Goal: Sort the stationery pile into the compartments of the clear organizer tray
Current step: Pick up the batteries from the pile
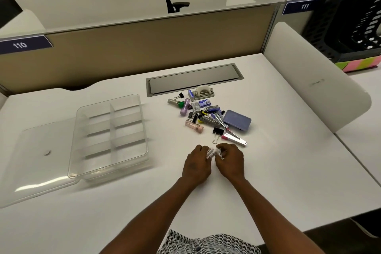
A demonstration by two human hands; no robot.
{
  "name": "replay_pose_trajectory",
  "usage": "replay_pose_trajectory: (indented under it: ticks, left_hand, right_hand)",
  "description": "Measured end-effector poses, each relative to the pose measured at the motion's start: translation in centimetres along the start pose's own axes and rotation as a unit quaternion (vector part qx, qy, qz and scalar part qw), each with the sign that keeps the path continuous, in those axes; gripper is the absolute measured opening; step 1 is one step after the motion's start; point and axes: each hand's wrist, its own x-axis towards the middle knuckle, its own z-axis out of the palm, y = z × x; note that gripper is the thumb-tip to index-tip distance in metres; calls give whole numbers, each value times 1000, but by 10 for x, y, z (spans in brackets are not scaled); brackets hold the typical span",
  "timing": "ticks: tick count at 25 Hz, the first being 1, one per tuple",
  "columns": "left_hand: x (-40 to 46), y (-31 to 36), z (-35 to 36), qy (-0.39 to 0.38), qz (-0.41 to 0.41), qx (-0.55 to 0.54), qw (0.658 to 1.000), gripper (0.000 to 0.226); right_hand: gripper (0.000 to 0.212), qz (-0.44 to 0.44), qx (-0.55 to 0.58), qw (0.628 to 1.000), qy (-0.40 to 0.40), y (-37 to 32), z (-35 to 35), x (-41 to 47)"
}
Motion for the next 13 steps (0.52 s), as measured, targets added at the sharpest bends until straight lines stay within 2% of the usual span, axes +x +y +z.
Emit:
replay_pose_trajectory:
  ticks: [3, 6, 8, 10, 11, 13]
  left_hand:
    - [-4, -3, 2, 30, -34, -63, 997, 13]
    - [-4, 1, -1, 32, -99, -133, 986, 18]
    - [-6, 5, -7, 33, -167, -207, 963, 20]
    - [-9, 7, -10, 47, -211, -269, 939, 21]
    - [-13, 9, -10, 66, -221, -283, 931, 21]
    - [-22, 12, -10, 110, -205, -285, 930, 19]
  right_hand:
    - [31, 51, 50, 997, -3, -7, -3, -1]
    - [32, 133, 158, 977, -42, -11, -1, -2]
    - [32, 230, 327, 914, -73, -17, 2, -2]
    - [24, 309, 485, 812, -96, -33, -2, -6]
    - [19, 333, 538, 767, -110, -42, -3, -9]
    - [16, 369, 587, 706, -145, -57, -3, -13]
